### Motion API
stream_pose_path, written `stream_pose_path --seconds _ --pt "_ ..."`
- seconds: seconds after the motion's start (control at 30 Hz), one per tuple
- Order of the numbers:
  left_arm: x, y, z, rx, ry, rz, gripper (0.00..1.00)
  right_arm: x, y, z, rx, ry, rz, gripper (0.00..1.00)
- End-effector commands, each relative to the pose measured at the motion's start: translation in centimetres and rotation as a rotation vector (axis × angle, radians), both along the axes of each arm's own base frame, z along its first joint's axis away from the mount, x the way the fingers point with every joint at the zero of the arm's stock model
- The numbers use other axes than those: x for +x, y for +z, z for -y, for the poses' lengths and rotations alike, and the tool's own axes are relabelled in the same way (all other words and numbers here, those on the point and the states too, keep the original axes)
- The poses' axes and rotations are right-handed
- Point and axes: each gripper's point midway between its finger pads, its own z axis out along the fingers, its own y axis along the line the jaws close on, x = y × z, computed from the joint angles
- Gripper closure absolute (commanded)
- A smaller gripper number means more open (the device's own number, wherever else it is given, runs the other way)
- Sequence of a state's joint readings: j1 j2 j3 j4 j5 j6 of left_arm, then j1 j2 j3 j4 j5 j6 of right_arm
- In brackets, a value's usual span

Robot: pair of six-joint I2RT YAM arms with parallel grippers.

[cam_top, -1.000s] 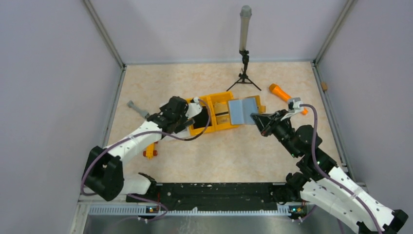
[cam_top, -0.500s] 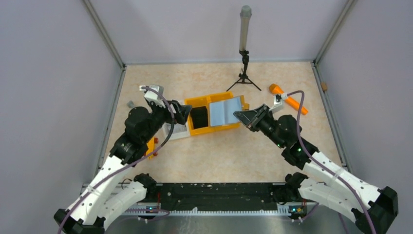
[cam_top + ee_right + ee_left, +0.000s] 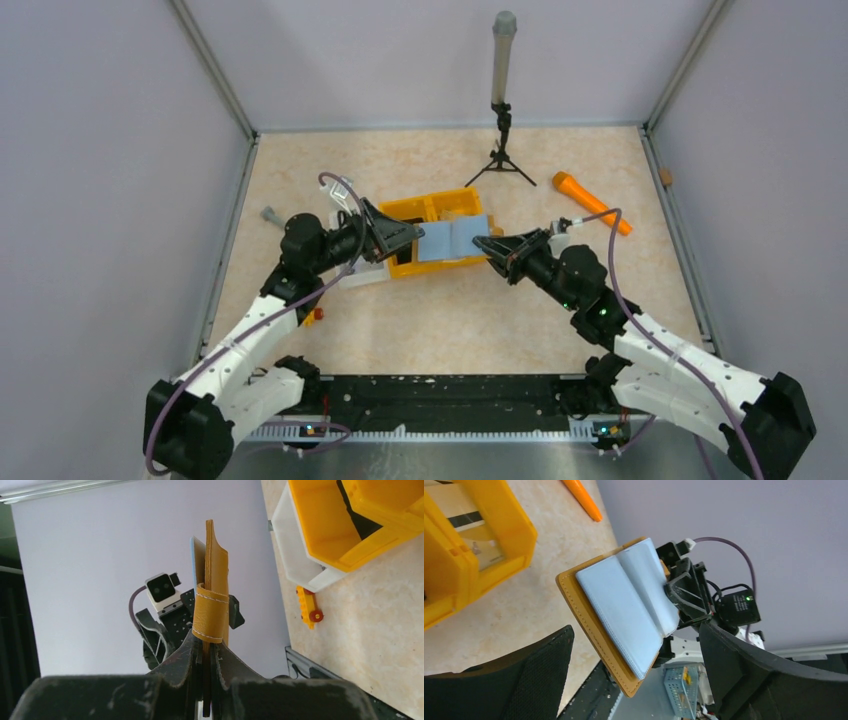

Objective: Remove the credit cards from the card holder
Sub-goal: Place the card holder at the center of the board.

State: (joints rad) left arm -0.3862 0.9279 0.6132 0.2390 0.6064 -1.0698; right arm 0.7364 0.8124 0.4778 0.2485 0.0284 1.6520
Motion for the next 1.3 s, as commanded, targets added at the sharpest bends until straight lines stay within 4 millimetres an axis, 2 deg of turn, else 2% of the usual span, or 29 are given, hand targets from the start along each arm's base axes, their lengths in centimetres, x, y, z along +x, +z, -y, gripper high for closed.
stream_pose_path --seconds 0.0,0.13,0.23,0.3,0.37,0.4,0.57,0.87,1.03,1.13,1.2,1.27 --pt "-2.0 3.7 0.9 -0.159 -0.143 0.059 0.06 -0.4 3.7 0.2 0.147 0.015 0.029 1.0" --pt "-2.2 3.9 1.2 -0.182 -0.174 0.054 0.23 -0.7 3.7 -0.1 0.109 0.039 0.055 1.0" --pt "-2.5 3.5 1.7 -0.156 -0.222 0.053 0.41 -0.6 3.8 -0.4 0.068 0.045 0.098 1.0" --pt "-2.4 3.3 2.1 -0.144 -0.237 0.048 0.63 -0.4 3.8 -0.9 0.007 0.062 0.13 1.0" --pt "-2.2 3.3 2.4 -0.136 -0.244 0.049 0.91 -0.2 3.7 -1.4 -0.064 0.079 0.144 1.0" --pt "-2.2 3.2 2.6 -0.131 -0.247 0.043 0.98 -0.1 3.6 -1.7 -0.094 0.086 0.151 1.0" --pt "-1.8 2.7 3.5 -0.121 -0.266 0.019 1.0 -0.1 3.5 -3.5 -0.171 0.122 0.182 1.0" --pt "-1.7 2.7 5.6 -0.158 -0.323 -0.008 1.0 -0.6 4.5 -6.4 -0.163 0.192 0.267 1.0" --pt "-1.8 2.5 6.3 -0.16 -0.344 -0.017 1.0 -0.6 4.6 -6.3 -0.182 0.181 0.29 1.0" --pt "-1.7 2.1 6.1 -0.138 -0.338 -0.016 1.0 -0.4 4.5 -5.5 -0.218 0.149 0.308 1.0" --pt "-1.5 1.2 6.0 -0.102 -0.319 -0.018 0.99 -0.2 4.2 -4.6 -0.281 0.118 0.353 1.0" --pt "-1.2 -0.5 5.9 -0.046 -0.291 -0.033 0.93 -0.2 3.8 -3.9 -0.384 0.108 0.45 1.0"
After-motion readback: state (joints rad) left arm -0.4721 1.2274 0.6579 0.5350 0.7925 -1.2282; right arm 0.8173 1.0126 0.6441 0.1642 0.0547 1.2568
